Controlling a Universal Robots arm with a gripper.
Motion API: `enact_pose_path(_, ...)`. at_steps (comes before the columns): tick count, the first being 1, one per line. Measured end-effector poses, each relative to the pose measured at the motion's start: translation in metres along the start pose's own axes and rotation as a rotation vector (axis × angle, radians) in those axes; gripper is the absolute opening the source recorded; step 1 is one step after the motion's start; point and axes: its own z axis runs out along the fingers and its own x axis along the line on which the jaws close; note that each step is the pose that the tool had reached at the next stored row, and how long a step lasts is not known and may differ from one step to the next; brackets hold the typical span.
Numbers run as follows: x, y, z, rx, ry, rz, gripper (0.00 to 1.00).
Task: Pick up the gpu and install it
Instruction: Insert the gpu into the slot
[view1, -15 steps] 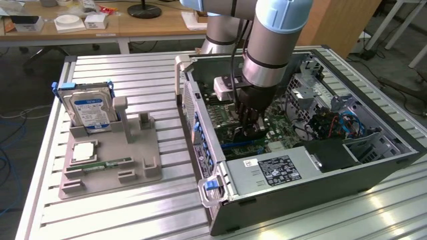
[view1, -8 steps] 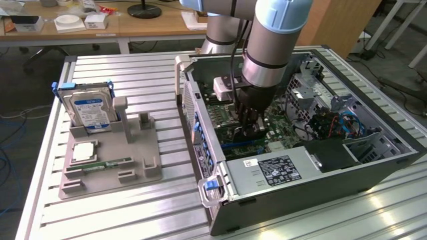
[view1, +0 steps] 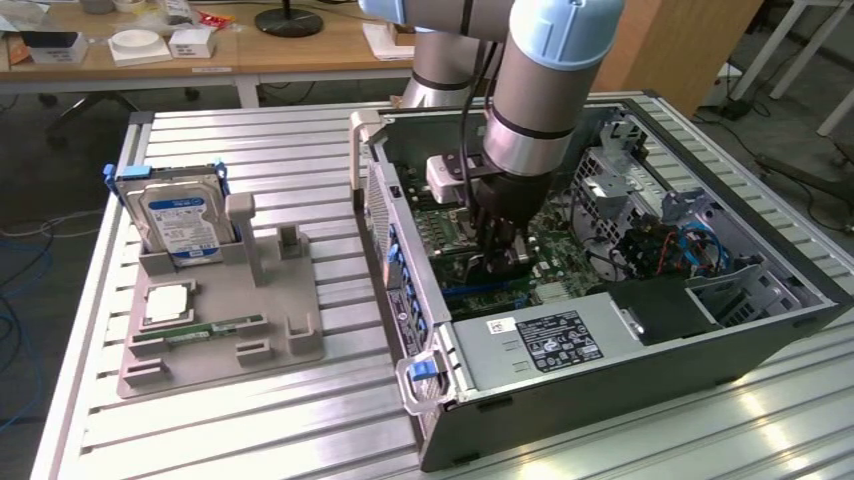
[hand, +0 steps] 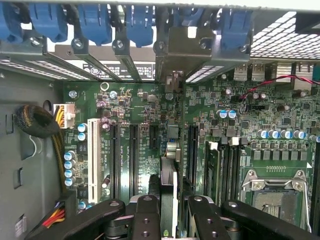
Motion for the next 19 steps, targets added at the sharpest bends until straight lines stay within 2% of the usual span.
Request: enact_pose_path(19,0.0001,-0.0005,0.0008,-0.0018,0.0005,0.000,0.27)
